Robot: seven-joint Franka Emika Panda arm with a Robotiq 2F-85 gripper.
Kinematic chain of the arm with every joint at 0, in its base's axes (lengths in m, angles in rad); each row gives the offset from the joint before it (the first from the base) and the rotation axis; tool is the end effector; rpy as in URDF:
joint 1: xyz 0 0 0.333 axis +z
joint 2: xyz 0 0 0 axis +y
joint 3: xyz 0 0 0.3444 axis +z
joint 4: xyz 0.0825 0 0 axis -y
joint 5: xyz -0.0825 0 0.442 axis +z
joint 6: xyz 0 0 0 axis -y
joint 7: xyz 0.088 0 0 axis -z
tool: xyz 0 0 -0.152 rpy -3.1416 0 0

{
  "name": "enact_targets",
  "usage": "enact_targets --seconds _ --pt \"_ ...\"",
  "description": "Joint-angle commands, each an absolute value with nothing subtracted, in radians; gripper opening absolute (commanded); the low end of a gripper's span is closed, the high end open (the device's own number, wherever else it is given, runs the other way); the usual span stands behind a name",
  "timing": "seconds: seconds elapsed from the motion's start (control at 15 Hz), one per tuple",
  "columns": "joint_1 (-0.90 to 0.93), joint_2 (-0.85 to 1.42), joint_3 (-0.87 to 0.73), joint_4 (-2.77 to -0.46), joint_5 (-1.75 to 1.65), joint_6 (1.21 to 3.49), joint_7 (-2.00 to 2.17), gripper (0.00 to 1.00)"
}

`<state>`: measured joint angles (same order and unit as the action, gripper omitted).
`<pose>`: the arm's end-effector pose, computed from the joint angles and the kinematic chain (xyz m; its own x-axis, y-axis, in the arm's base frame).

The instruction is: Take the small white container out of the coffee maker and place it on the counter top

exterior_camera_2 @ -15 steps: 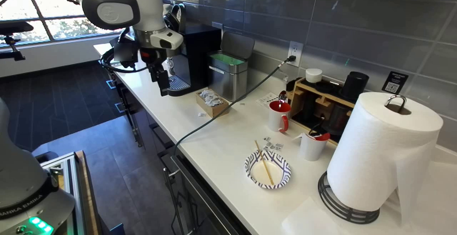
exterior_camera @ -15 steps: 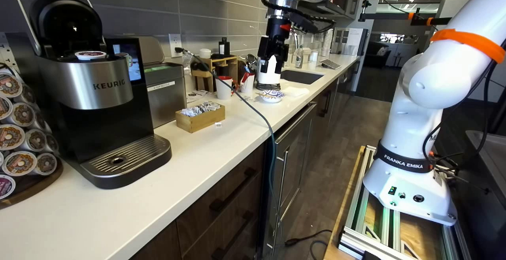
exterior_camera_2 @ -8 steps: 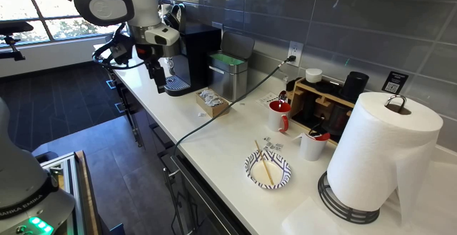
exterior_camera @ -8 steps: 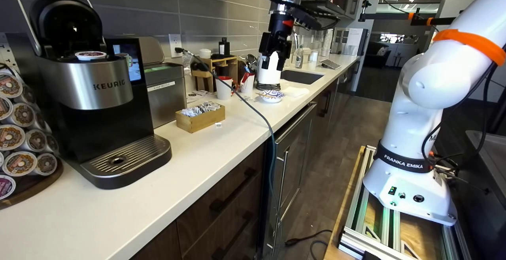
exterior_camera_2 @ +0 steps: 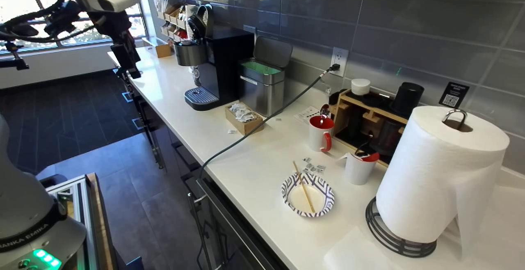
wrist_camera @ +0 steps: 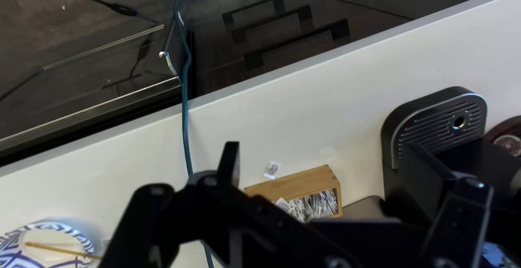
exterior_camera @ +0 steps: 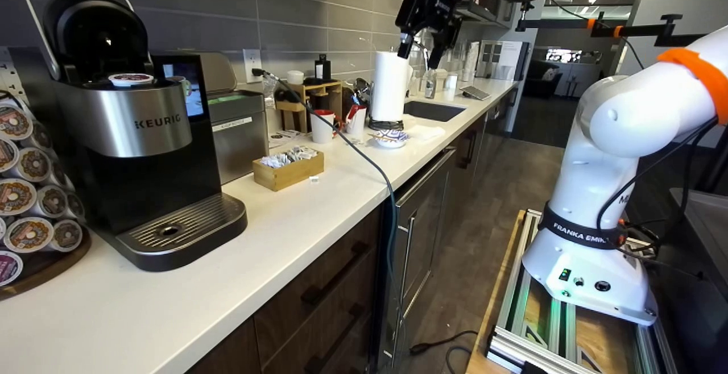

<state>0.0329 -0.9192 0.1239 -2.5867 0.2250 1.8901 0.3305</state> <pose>0.3377 0.0812 0.5163 0.9498 -0.2673 0.1629 -0.2360 -0.9534 -0.1882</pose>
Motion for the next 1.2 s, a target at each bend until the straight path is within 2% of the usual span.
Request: enact_targets --seconds 0.0,0.6,0.87,1.13 --pt "0.022 -0.933 0.135 -2.586 0.231 1.886 0.324 1.00" --pt "0.015 -0.887 0.115 -2.585 0.231 1.886 0.312 1.00" --pt "0.080 -0.796 0.230 -2.525 0.251 2.041 0.321 1.00" --pt "0.131 -0.598 0.354 -2.340 0.197 2.106 0.304 1.00"
